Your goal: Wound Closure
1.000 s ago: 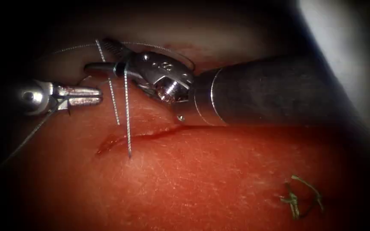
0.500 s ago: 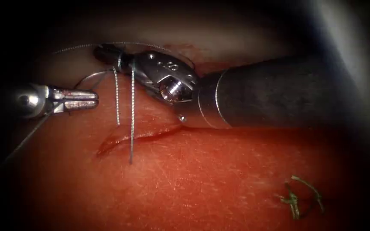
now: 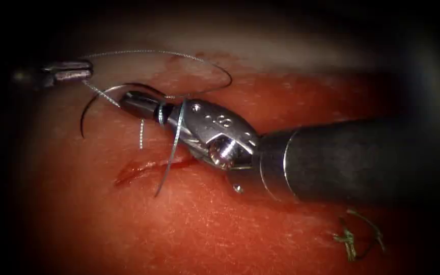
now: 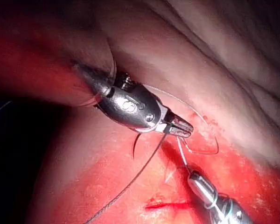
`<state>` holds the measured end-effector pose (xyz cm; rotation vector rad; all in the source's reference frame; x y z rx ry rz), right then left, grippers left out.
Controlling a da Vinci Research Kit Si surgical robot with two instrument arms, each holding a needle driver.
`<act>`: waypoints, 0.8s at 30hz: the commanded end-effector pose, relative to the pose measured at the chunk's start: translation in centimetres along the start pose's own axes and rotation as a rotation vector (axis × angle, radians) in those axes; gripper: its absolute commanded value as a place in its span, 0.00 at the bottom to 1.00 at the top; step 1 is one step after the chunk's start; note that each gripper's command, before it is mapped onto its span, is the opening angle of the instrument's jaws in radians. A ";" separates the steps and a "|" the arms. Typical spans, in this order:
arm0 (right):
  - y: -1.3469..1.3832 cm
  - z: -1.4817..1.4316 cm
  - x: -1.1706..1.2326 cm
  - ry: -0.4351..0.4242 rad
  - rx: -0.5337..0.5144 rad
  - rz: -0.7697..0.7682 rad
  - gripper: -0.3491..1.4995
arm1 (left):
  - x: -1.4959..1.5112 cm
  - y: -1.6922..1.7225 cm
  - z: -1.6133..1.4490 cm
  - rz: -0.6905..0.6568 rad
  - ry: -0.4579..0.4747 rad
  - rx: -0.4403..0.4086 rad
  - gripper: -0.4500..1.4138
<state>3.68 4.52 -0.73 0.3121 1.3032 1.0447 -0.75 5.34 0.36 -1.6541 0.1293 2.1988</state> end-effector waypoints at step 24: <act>-0.50 -0.68 -0.68 -0.056 0.049 -0.040 0.00 | -0.17 -1.18 0.53 0.177 -0.185 0.004 0.05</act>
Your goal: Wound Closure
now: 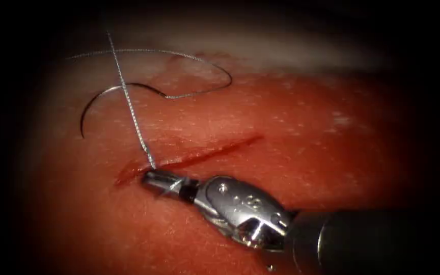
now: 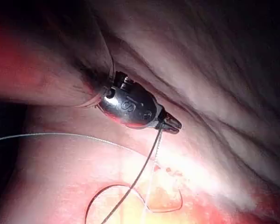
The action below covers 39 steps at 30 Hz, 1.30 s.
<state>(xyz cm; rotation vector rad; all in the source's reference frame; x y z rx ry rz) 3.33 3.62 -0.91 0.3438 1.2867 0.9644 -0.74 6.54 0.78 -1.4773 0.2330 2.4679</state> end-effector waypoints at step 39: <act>-0.60 -0.38 -0.37 -0.011 0.021 -0.007 0.00 | 1.00 -1.46 0.62 0.596 -0.309 0.071 0.05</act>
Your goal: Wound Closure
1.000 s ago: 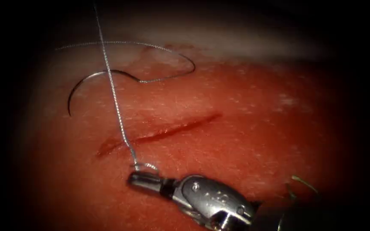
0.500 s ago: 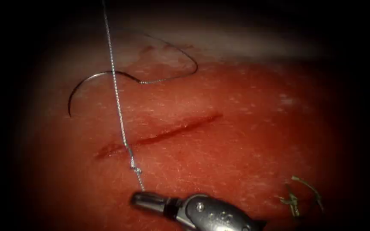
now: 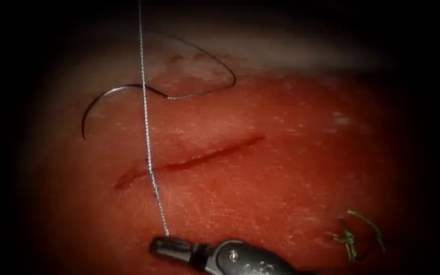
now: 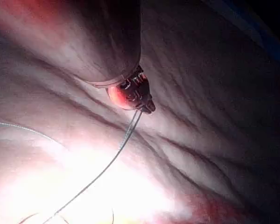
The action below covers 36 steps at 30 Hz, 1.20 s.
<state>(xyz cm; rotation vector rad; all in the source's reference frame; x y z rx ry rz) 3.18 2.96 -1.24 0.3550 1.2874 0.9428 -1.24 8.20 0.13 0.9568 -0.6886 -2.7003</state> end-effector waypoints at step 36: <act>-0.06 0.01 0.08 -0.047 0.001 0.013 0.87 | 0.76 0.48 -0.81 -0.417 0.153 -0.153 0.05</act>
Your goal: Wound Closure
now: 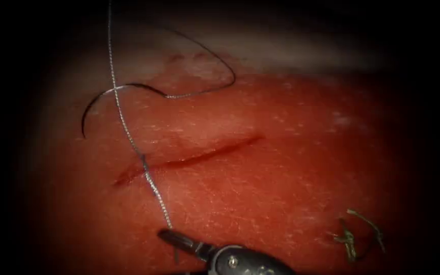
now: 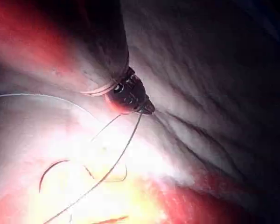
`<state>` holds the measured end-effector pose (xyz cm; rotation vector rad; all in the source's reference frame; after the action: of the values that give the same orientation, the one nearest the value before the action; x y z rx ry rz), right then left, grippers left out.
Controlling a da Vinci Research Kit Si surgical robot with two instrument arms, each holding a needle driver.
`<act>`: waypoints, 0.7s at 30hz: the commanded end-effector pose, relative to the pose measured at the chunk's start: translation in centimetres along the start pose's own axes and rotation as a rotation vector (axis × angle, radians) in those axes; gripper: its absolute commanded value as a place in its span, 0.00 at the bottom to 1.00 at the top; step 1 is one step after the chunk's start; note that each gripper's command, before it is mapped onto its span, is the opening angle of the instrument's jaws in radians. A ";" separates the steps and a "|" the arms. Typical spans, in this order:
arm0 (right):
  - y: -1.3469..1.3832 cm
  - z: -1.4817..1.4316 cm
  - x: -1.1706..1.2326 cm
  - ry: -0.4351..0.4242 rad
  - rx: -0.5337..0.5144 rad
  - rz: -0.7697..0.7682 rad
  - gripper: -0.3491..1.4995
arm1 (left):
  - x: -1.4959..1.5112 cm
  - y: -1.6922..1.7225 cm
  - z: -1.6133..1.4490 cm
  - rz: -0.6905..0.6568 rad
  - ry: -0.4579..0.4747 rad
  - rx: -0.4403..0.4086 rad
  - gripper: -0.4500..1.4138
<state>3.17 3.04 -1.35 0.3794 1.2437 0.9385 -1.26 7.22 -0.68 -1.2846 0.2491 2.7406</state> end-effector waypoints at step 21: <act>0.36 0.44 0.66 -0.021 0.076 0.017 0.80 | 1.04 1.72 -1.34 -0.319 0.283 0.043 0.05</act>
<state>3.37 3.88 -1.43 0.4622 1.2554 0.9033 -1.15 5.25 -2.26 -1.5516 0.1022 2.2691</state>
